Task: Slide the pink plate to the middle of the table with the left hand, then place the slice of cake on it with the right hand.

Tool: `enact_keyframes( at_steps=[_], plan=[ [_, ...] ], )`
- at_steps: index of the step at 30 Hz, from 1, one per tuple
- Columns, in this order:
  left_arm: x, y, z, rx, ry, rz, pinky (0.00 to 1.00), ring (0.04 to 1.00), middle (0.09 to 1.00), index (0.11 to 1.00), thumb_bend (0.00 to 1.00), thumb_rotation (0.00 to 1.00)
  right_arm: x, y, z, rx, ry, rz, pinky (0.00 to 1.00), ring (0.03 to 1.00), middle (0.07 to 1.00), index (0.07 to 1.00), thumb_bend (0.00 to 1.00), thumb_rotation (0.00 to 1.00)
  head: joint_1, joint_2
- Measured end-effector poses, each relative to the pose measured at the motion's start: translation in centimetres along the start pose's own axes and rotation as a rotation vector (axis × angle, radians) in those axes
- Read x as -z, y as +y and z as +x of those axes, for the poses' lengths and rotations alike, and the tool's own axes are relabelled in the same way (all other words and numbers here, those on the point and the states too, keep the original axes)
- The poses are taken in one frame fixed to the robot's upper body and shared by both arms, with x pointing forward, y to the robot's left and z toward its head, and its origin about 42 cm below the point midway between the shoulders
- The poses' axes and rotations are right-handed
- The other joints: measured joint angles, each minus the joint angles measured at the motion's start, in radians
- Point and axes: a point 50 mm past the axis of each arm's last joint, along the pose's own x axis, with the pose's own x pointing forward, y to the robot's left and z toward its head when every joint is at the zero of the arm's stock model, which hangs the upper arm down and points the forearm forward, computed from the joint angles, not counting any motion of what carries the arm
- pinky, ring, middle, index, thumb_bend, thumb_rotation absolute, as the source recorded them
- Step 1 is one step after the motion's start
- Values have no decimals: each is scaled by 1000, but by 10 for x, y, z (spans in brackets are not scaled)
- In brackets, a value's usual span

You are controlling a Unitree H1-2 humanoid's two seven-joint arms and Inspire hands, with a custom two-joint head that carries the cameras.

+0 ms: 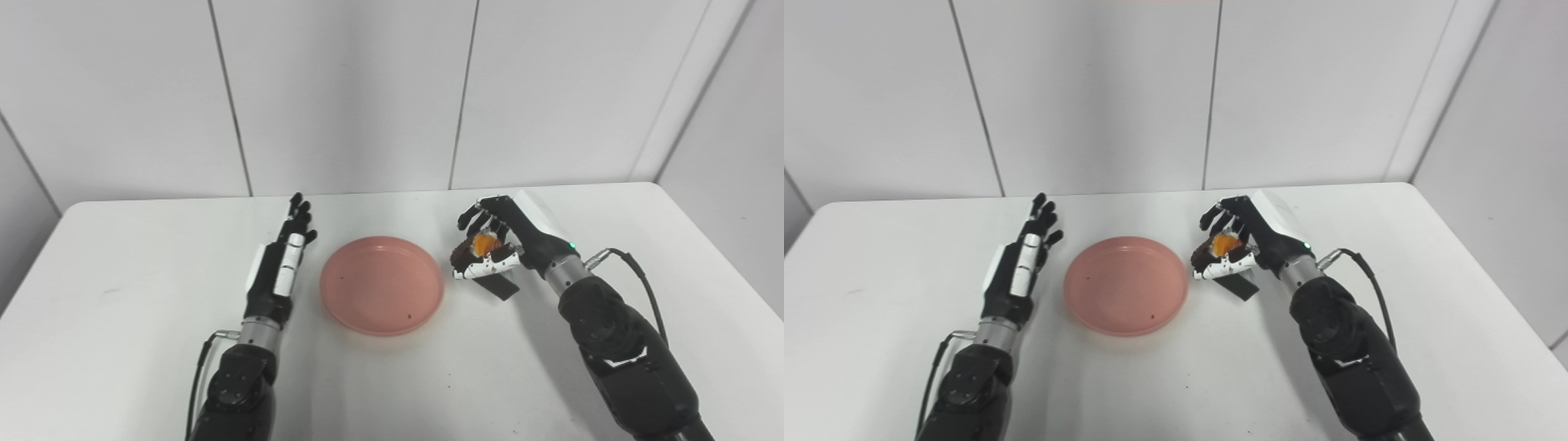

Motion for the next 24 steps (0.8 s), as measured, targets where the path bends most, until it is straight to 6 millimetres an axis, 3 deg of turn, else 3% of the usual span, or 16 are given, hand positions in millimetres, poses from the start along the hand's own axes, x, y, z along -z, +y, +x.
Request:
enact_keyframes(
  at_steps=[3, 5, 9, 14, 18, 20, 21, 24],
  plan=[
    [0, -2, 1, 0, -1, -4, 999, 1000, 1000, 1000, 593, 1000, -20, 16, 9, -42, -50, 18, 303, 373, 431, 497, 525, 0, 5, 2],
    [0, -3, 1, -1, -2, -7, 1000, 1000, 1000, 1000, 611, 1000, -30, 26, 12, -61, -70, 28, 347, 420, 459, 489, 527, 0, 14, 8],
    [0, -3, 1, -6, -1, -7, 1000, 1000, 1000, 1000, 617, 1000, -45, 39, 26, -78, -92, 40, 258, 359, 435, 493, 526, 0, 22, 11],
    [0, -5, 1, -14, -2, -9, 1000, 1000, 1000, 1000, 607, 1000, -47, 52, 44, -113, -95, 53, 198, 283, 391, 494, 520, 0, 32, 15],
    [0, -6, 2, -15, -2, -11, 1000, 1000, 1000, 1000, 627, 1000, -44, 65, 52, -139, -85, 53, 200, 290, 391, 505, 519, 0, 40, 11],
    [0, -8, 2, -14, -2, -14, 1000, 1000, 1000, 1000, 623, 1000, -42, 73, 56, -154, -84, 32, 194, 277, 457, 489, 525, 0, 45, 8],
    [0, -9, 2, -14, -2, -16, 1000, 1000, 1000, 1000, 624, 1000, -40, 78, 59, -167, -78, 19, 211, 300, 412, 500, 520, 0, 46, 8],
    [0, -16, 3, -9, -1, -8, 1000, 1000, 1000, 1000, 636, 1000, -35, 90, 64, -195, -63, -11, 217, 307, 393, 503, 518, 0, 48, 3]
  ],
)
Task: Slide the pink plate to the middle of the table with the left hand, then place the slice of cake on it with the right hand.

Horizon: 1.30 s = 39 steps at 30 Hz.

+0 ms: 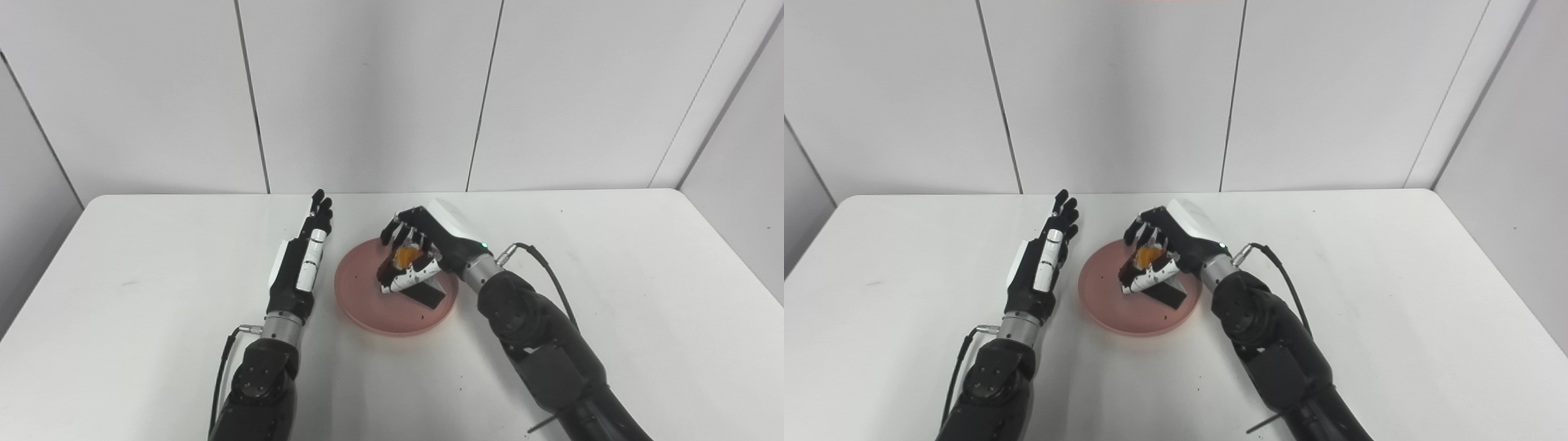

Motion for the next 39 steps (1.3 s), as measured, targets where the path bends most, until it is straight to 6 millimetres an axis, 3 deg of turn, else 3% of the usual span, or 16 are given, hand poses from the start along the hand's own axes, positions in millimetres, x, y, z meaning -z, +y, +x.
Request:
enact_keyframes(
  at_steps=[6, 7, 11, 12, 13, 14, 17, 20, 27, 32, 34, 39],
  plan=[
    [0, -3, 0, 5, 7, 17, 1000, 1000, 1000, 1000, 645, 1000, 4, 10, 9, -18, -2, -30, 254, 351, 398, 498, 520, 0, 6, -12],
    [0, -3, 0, 4, 7, 17, 1000, 1000, 1000, 1000, 652, 1000, 5, 11, 11, -21, -2, -33, 280, 379, 404, 502, 520, 0, 3, -27],
    [1, -3, 0, 5, 7, 15, 1000, 1000, 1000, 1000, 652, 1000, 6, 14, 17, -24, -25, -52, 413, 503, 455, 520, 519, 0, 5, -23],
    [0, -4, 0, 5, 8, 15, 1000, 1000, 1000, 1000, 649, 1000, 6, 15, 17, -21, -33, -52, 466, 559, 519, 569, 535, 36, 3, -25],
    [1, -3, 0, 5, 9, 15, 1000, 1000, 1000, 1000, 648, 1000, 6, 15, 16, -20, -38, -53, 522, 628, 664, 698, 578, 142, -1, -26],
    [1, -3, 0, 5, 10, 15, 1000, 1000, 1000, 1000, 648, 1000, 6, 14, 16, -18, -45, -53, 522, 628, 664, 698, 578, 142, -2, -26],
    [0, -4, 0, 5, 9, 15, 1000, 1000, 1000, 1000, 639, 1000, 8, 15, 13, -16, -56, -36, 691, 818, 852, 848, 649, 488, -11, -25],
    [0, -4, 0, 4, 6, 12, 1000, 1000, 1000, 1000, 608, 1000, 10, 16, 1, -11, -70, 21, 761, 925, 959, 918, 693, 697, -26, -26],
    [0, -4, 0, 5, 4, 12, 1000, 1000, 1000, 1000, 598, 1000, 18, 3, -22, 40, -90, 208, 860, 981, 1000, 949, 634, 750, -28, -28],
    [1, -4, 0, 7, 5, 8, 1000, 1000, 1000, 1000, 629, 1000, 22, -7, -29, 80, -103, 283, 833, 954, 1000, 970, 610, 828, -28, -34],
    [1, -4, 0, 6, 6, 8, 1000, 1000, 1000, 1000, 641, 1000, 29, -5, -35, 96, -88, 304, 851, 952, 1000, 991, 659, 875, -29, -35],
    [1, -3, 0, 7, 6, -1, 1000, 1000, 1000, 1000, 657, 1000, 49, 0, -56, 197, -18, 363, 900, 943, 995, 1000, 668, 923, -28, -35]
  ],
)
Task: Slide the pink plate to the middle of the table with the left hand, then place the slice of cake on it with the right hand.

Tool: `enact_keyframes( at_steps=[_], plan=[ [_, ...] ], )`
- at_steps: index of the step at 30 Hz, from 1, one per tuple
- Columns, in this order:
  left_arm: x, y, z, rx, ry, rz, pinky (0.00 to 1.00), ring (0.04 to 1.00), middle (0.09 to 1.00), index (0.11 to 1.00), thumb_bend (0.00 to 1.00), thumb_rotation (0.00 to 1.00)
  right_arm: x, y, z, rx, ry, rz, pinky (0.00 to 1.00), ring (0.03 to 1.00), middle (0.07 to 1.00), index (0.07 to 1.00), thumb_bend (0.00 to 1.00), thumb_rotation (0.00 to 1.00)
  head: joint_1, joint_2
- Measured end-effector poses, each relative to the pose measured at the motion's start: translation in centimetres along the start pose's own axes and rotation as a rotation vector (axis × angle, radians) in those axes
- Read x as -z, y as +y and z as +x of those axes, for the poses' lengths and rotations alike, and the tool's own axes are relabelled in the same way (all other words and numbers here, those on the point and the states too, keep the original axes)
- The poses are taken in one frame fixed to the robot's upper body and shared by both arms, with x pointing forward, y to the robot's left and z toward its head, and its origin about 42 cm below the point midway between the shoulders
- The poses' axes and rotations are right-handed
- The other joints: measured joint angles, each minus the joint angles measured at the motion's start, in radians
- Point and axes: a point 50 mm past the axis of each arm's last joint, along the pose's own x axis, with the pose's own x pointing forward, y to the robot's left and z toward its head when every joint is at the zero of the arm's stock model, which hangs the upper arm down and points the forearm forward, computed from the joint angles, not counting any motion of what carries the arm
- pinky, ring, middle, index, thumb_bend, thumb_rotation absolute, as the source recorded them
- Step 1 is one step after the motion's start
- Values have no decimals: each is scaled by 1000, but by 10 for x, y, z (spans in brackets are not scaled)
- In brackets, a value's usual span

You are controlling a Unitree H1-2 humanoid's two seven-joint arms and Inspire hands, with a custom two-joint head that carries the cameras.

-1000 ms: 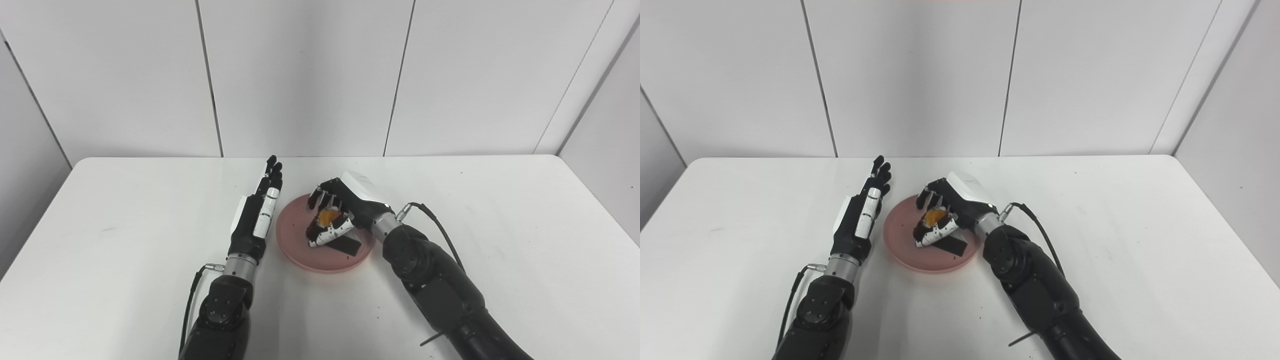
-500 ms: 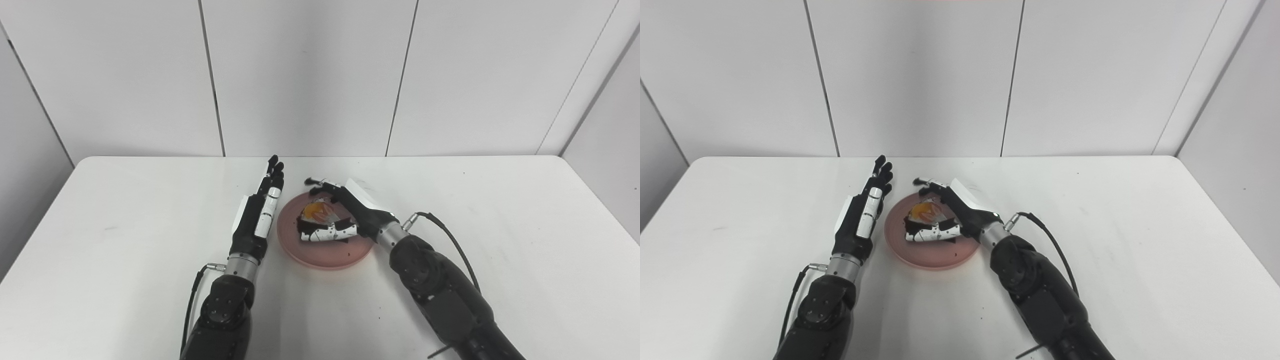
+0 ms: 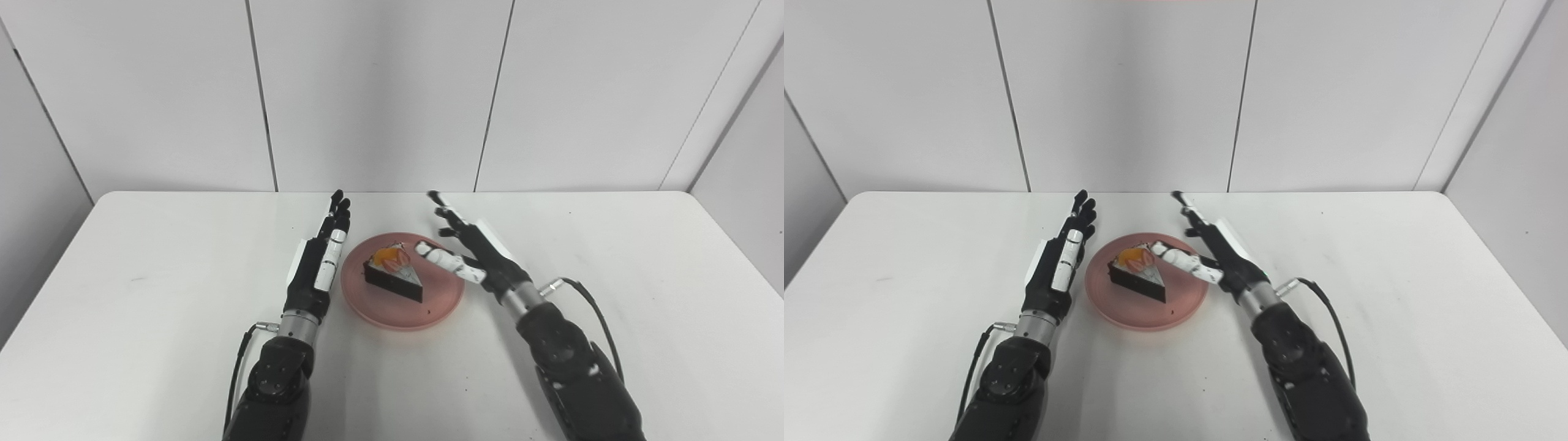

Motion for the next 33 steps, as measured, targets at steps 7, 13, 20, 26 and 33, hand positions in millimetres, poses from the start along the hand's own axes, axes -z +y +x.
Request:
enact_keyframes(
  at_steps=[7, 13, 20, 26, 33],
  plan=[
    [-2, 2, -3, 15, 13, -8, 1000, 1000, 1000, 1000, 687, 1000, 15, 6, -16, 185, -32, 212, 973, 987, 1000, 1000, 608, 819, -3, -11],
    [-2, 5, -8, 24, 19, -28, 1000, 1000, 1000, 1000, 699, 1000, 28, 22, -27, 224, -15, 390, 1000, 1000, 1000, 1000, 643, 831, -3, 0],
    [-3, 10, -17, -5, 26, -65, 1000, 1000, 1000, 1000, 653, 1000, 31, 16, -23, 274, -66, 485, 1000, 1000, 1000, 1000, 688, 836, 6, 11],
    [-5, 16, -21, -35, 36, -86, 1000, 1000, 1000, 1000, 667, 1000, 29, 17, -26, 276, -77, 494, 1000, 1000, 1000, 1000, 691, 813, 20, 18],
    [-8, 27, -30, -99, 17, -128, 1000, 1000, 1000, 1000, 625, 986, 27, 19, -29, 263, -79, 497, 1000, 1000, 1000, 1000, 672, 799, 31, 20]
  ],
)
